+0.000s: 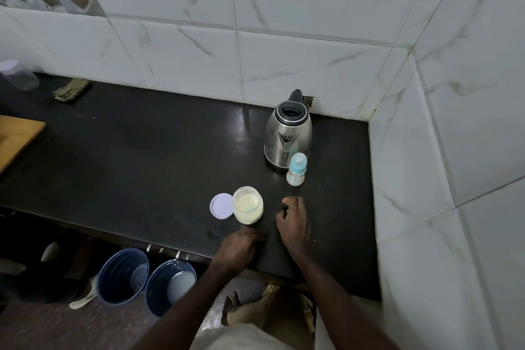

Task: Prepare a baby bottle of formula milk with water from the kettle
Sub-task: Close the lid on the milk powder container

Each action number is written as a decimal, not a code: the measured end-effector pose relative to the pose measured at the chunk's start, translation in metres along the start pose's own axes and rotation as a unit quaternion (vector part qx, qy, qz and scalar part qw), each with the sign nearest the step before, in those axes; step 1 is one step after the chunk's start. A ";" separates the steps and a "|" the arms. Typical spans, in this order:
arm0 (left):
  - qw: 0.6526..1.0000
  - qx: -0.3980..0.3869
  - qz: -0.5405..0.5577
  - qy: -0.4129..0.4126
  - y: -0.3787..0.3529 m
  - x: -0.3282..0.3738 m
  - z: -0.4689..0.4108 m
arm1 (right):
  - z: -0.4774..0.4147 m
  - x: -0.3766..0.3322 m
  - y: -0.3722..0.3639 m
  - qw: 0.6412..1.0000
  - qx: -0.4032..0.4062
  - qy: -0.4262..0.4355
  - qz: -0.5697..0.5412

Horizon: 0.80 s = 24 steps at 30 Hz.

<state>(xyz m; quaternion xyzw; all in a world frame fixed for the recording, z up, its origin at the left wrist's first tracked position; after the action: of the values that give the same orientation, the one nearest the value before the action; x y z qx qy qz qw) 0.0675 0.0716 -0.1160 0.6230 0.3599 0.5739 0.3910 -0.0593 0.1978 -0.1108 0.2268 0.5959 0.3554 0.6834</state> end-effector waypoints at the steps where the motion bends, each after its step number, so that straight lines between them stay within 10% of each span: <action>1: 1.000 0.011 -0.006 0.005 0.004 -0.004 0.005 | 0.002 -0.002 -0.003 1.000 -0.008 0.008 0.001; 15: 0.939 0.227 -0.001 0.258 0.060 -0.046 0.036 | 0.022 -0.021 -0.028 0.974 -0.171 0.080 -0.123; 24: 0.955 0.158 0.031 0.248 0.041 -0.066 0.006 | 0.033 -0.052 -0.021 0.966 -0.198 0.104 -0.126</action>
<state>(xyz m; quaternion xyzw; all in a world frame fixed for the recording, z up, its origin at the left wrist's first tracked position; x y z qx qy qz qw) 0.0677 -0.0063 -0.1083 0.5259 0.5121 0.6579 0.1683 -0.0243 0.1492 -0.0861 -0.0283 0.6051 0.3996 0.6880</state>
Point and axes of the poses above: each hand's wrist, its own z-axis away from the middle knuckle, its own y-axis out of the back of the hand, x = y × z, the point moved 5 cm from there along -z, towards the middle knuckle, and after that the axes turned 11 degrees about -y, right-handed, at the moved point
